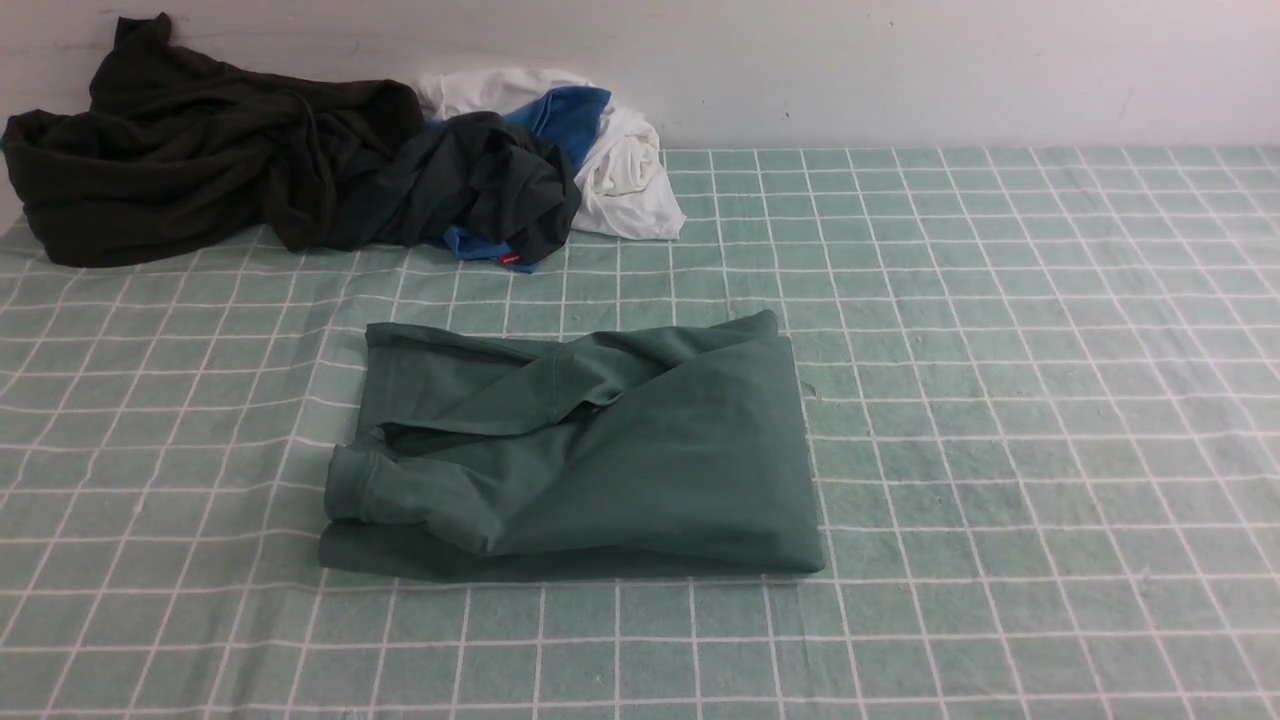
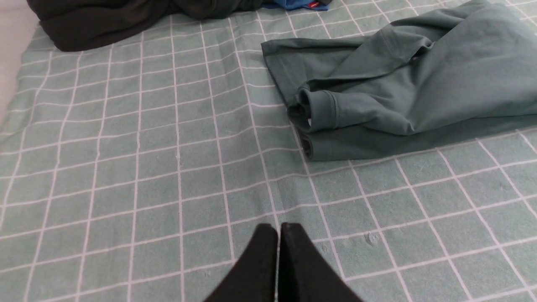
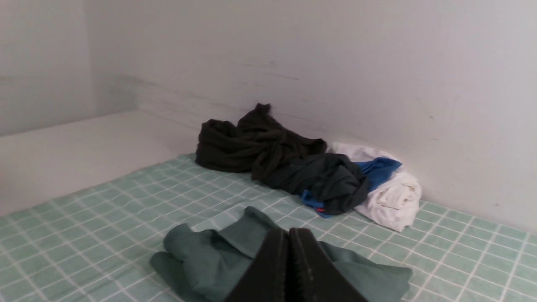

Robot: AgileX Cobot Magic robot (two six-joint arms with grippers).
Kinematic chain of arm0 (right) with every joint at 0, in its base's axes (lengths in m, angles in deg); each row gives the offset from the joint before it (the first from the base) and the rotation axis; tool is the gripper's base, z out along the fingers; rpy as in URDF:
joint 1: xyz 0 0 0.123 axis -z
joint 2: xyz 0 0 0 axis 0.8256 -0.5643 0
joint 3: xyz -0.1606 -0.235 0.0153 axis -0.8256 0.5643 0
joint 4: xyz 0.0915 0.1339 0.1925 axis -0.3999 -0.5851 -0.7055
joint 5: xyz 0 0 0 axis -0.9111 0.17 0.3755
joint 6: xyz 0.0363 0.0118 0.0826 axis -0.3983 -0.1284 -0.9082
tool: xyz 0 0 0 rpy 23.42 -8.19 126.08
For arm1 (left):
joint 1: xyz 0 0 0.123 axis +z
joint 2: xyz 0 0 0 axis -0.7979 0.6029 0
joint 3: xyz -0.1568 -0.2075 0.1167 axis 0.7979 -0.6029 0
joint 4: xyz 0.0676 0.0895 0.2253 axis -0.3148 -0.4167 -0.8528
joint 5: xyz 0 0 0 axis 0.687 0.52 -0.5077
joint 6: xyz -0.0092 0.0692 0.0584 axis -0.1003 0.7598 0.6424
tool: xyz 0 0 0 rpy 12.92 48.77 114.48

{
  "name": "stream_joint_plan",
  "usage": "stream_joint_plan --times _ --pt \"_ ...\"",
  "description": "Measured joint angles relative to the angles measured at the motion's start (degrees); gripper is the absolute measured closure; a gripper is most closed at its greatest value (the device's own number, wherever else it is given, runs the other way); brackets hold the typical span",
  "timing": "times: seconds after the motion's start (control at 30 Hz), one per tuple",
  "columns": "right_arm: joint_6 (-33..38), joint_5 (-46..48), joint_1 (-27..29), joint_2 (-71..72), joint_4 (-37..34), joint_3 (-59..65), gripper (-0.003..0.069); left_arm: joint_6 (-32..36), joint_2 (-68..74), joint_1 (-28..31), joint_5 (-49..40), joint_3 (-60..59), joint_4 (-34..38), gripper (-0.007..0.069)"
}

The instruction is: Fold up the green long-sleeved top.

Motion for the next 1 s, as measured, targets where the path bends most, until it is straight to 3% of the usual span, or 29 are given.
stream_joint_plan --times 0.23,0.27,0.3,0.47,0.67,1.0 --pt "-6.2 -6.9 19.0 5.6 -2.5 14.0 0.0673 0.0 0.0 0.0 0.0 0.0 0.0 0.0628" --pt "-7.8 -6.7 24.0 6.7 -2.4 16.4 0.0673 0.0 0.0 0.0 0.0 0.0 0.0 0.0628" --pt "-8.8 -6.6 28.6 7.7 -1.5 18.6 0.0673 0.0 0.0 0.0 0.0 0.0 0.0 0.0628" --pt "-10.8 -5.7 38.8 12.1 5.0 23.2 0.0673 0.0 0.0 0.0 0.0 0.0 0.0 0.0628" --pt "-11.4 2.2 40.6 13.0 5.8 23.2 0.0673 0.0 0.0 0.0 0.0 0.0 0.0 0.0628" --pt "-11.4 3.6 40.6 13.0 5.8 23.1 0.0673 0.0 0.0 0.0 0.1 0.0 0.0 0.0628"
